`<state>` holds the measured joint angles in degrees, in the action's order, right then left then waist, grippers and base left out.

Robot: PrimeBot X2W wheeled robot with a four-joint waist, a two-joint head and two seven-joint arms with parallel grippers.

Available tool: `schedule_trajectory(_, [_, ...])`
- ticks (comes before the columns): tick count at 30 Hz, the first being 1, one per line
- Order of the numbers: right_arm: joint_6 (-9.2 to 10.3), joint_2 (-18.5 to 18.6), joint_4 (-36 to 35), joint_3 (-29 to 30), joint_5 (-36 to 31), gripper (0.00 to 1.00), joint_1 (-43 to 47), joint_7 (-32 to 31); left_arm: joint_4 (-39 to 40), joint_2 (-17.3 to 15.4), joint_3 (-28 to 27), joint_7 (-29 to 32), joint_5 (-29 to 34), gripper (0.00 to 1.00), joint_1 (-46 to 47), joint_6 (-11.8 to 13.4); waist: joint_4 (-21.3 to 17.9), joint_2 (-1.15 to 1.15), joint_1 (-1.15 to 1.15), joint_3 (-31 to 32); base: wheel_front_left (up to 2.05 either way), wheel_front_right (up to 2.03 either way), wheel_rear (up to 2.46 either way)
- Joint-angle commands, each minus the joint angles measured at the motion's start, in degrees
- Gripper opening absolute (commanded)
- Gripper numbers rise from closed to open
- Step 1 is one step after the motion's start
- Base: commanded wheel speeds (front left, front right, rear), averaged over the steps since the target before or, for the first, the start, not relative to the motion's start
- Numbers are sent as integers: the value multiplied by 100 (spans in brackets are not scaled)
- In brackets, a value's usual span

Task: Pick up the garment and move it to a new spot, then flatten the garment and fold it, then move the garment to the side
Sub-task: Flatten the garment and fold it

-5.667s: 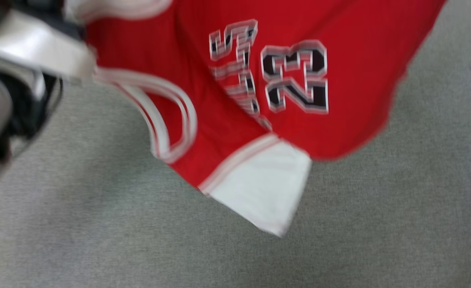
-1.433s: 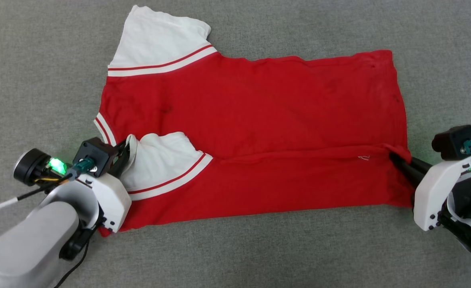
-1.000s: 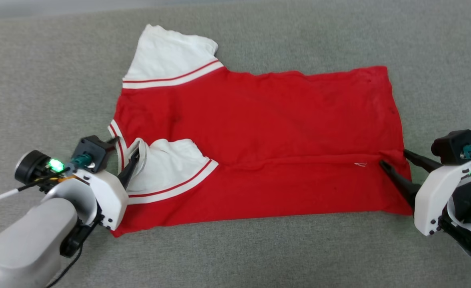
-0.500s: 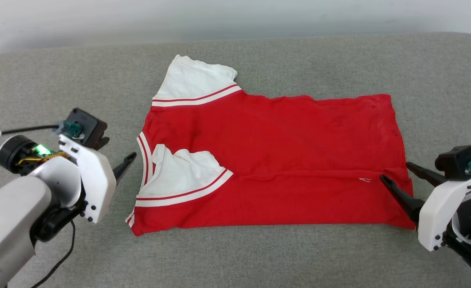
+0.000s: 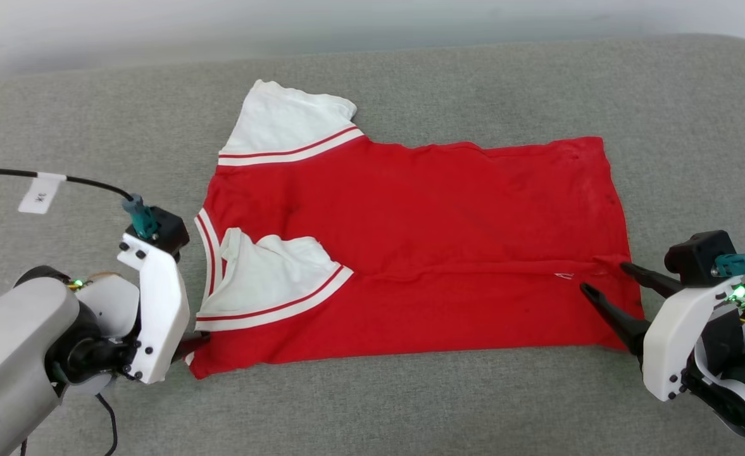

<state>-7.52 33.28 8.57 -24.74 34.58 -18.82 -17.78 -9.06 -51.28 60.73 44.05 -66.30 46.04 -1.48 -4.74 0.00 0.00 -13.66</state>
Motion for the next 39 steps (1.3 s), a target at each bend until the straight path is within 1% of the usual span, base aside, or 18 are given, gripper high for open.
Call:
schedule_trajectory(1, [5,-23,16,-20,34,100,-75,-30,-42,40,33,71,-39,100,-9,-2,-50,0,0,-43,0,0,0])
schedule_trajectory(7, [5,-63,121,-155,81,100,-244,-17,-348,159,322,411,26,100,-119,-64,-203,0,0,-158,0,0,0])
schedule_trajectory(12, [6,-20,193,-238,120,100,-399,-22,-645,337,518,478,39,100,-293,-173,-295,0,0,-183,0,0,0])
schedule_trajectory(13, [5,7,195,-252,113,100,-434,-20,-682,361,544,471,46,63,-311,-201,-304,0,0,-173,0,0,0])
schedule_trajectory(14, [5,46,185,-268,97,100,-473,-21,-711,384,570,472,50,0,-318,-240,-305,0,0,-160,0,0,0])
schedule_trajectory(18, [5,297,92,-346,62,100,-697,-134,-751,438,577,378,107,0,-216,-365,-271,0,0,-62,0,0,0])
schedule_trajectory(21, [5,566,-64,-414,41,100,-955,-324,-754,390,532,303,132,0,-97,-440,-233,0,0,16,0,0,0])
schedule_trajectory(23, [5,773,-196,-531,90,100,-1126,-561,-709,333,504,240,162,0,-6,-480,-202,0,0,57,0,0,0])
schedule_trajectory(28, [6,1337,-549,-986,401,100,-1623,-1457,-419,182,507,140,196,0,150,-555,-142,0,0,89,0,0,0])
schedule_trajectory(32, [6,1679,-655,-1430,885,100,-1857,-2461,-209,106,507,119,167,0,214,-577,-69,0,0,34,0,0,0])
schedule_trajectory(34, [6,1732,-578,-1567,1203,100,-1924,-2878,-140,95,494,96,164,0,262,-585,-31,0,0,-19,0,0,0])
schedule_trajectory(36, [6,1738,-444,-1649,1323,100,-1966,-3077,-95,126,508,78,208,0,297,-585,29,0,0,-88,0,0,0])
schedule_trajectory(39, [6,1521,-111,-1693,1483,100,-1920,-3159,-56,160,545,57,265,0,378,-582,95,0,0,-201,0,0,0])
